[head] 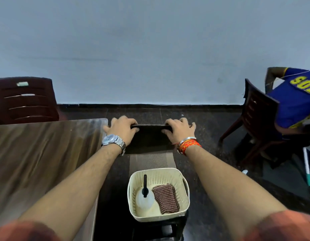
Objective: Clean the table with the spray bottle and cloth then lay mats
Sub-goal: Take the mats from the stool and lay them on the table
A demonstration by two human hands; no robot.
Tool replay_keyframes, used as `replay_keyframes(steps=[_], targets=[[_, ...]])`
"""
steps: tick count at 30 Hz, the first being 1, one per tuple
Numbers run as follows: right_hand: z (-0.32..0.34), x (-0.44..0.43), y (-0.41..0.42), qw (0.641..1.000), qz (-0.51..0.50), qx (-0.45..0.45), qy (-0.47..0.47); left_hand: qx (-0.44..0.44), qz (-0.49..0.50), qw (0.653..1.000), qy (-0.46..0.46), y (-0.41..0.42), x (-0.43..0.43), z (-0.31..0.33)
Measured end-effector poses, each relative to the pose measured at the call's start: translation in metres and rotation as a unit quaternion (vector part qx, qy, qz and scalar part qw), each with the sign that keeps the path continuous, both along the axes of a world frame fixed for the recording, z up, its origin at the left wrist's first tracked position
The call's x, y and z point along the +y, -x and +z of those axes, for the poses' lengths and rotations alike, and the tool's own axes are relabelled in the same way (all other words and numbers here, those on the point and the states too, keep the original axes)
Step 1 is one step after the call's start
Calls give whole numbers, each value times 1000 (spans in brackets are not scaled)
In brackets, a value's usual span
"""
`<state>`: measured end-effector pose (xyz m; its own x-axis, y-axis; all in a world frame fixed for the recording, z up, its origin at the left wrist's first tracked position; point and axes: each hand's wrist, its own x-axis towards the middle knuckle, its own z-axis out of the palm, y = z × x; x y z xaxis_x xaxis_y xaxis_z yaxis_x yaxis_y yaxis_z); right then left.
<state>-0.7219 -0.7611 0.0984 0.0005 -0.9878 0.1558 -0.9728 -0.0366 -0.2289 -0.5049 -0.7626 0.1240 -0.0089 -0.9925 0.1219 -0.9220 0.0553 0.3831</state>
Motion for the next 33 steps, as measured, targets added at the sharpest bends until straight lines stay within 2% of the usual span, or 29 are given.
replay_keyframes(steps=[4, 7, 10, 15, 23, 33], targets=[[4, 36, 12, 994, -10, -100, 43, 63, 41, 997, 16, -6, 55, 11], [-3, 64, 8, 974, 27, -217, 62, 74, 59, 995, 27, -14, 98, 10], [-2, 90, -9, 955, 15, -287, 74, 100, 99, 989, 52, -36, 134, 7], [1, 119, -55, 947, 19, -319, 18, 156, 176, 970, 67, -95, 193, 10], [16, 161, -174, 927, 114, -342, -101, 158, 281, 943, 80, -199, 294, 1], [2, 226, -339, 849, 41, -488, -198, 177, 407, 893, 72, -318, 415, -17]])
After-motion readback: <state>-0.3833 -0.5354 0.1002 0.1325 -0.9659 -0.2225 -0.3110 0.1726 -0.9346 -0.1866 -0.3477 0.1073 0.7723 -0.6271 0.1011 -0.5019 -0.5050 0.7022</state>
